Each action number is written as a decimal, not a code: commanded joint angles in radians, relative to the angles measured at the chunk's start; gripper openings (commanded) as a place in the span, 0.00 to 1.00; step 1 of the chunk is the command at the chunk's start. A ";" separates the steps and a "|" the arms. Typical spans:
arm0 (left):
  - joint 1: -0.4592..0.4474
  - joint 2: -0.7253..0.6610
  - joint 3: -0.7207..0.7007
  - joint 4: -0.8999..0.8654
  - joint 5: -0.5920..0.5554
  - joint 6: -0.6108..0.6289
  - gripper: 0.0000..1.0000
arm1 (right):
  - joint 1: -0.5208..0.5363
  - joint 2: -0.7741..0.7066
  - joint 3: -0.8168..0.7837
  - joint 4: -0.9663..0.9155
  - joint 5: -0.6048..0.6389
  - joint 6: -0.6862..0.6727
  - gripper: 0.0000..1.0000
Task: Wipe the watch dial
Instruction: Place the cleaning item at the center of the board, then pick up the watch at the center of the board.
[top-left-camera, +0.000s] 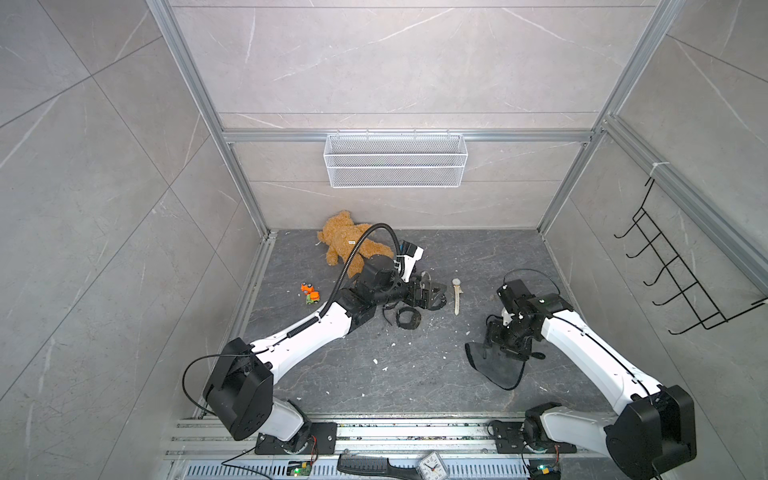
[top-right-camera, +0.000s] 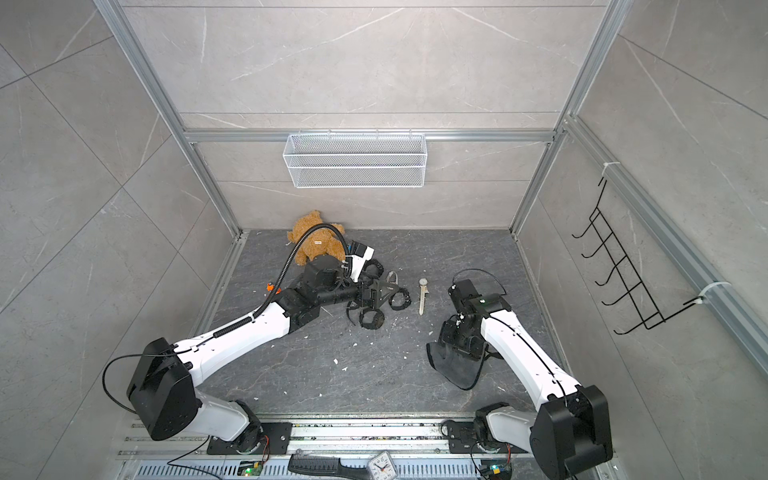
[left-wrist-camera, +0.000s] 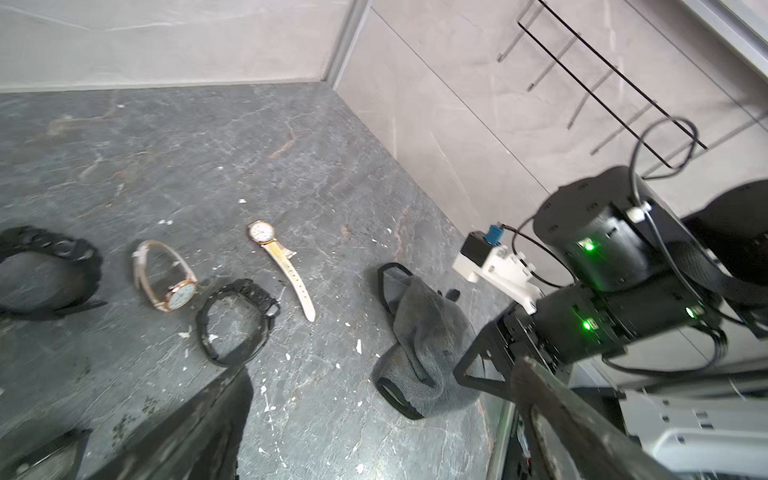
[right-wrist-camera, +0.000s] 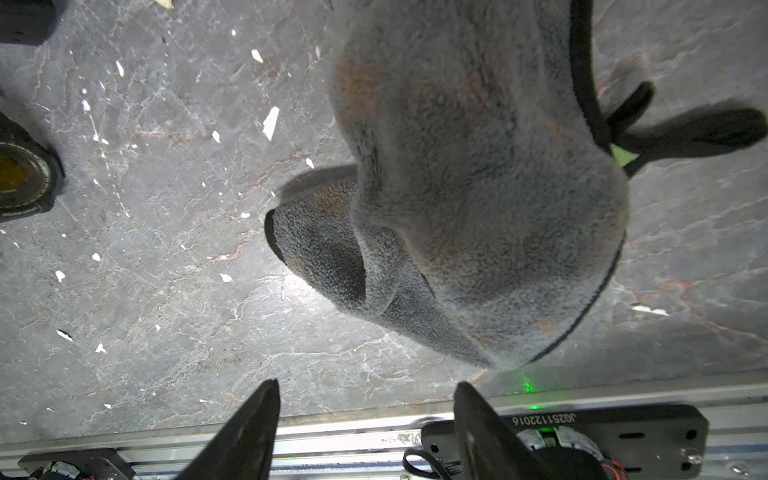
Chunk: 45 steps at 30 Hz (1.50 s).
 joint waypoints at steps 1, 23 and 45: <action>-0.001 -0.039 -0.001 -0.002 -0.013 -0.036 0.96 | 0.006 0.012 0.028 0.006 0.023 0.000 0.68; -0.002 0.084 -0.067 -0.451 -0.237 0.668 0.63 | 0.004 0.040 0.023 0.046 -0.001 -0.036 0.68; -0.023 0.279 -0.051 -0.251 -0.231 0.894 0.62 | 0.001 -0.052 -0.040 0.050 -0.055 -0.017 0.70</action>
